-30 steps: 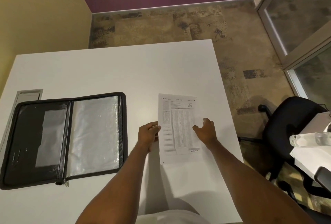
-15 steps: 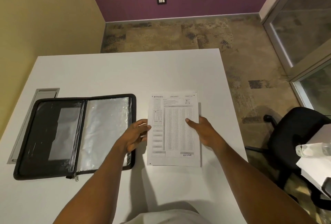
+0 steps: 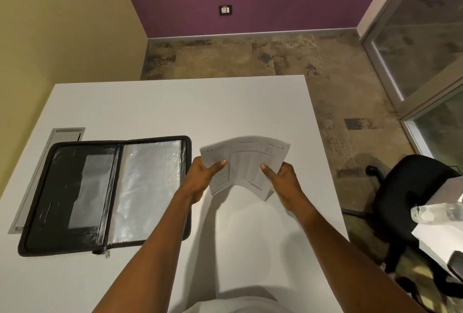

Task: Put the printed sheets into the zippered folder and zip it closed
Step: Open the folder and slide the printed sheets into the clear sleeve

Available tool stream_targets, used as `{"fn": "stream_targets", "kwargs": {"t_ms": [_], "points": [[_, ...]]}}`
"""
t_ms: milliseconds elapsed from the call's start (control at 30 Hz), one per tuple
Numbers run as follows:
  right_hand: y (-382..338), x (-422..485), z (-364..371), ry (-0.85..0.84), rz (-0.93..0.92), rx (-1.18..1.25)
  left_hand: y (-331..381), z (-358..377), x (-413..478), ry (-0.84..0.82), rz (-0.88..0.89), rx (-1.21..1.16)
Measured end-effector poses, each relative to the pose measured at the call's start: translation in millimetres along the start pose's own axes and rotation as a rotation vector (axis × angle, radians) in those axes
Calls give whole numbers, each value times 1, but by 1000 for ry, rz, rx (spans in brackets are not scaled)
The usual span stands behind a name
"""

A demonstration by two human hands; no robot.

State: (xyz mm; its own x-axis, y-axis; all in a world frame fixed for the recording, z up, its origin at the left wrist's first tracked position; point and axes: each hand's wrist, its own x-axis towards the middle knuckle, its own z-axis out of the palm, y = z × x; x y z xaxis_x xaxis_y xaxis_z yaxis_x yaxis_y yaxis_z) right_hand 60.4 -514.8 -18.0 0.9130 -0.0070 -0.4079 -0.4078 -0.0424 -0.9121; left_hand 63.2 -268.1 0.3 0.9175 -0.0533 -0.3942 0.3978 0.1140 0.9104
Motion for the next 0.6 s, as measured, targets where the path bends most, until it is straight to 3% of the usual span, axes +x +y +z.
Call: {"fn": "stream_targets", "kwargs": {"t_ms": [600], "points": [[18, 6, 1, 3, 87, 10, -26, 6, -10, 42, -14, -31]]}}
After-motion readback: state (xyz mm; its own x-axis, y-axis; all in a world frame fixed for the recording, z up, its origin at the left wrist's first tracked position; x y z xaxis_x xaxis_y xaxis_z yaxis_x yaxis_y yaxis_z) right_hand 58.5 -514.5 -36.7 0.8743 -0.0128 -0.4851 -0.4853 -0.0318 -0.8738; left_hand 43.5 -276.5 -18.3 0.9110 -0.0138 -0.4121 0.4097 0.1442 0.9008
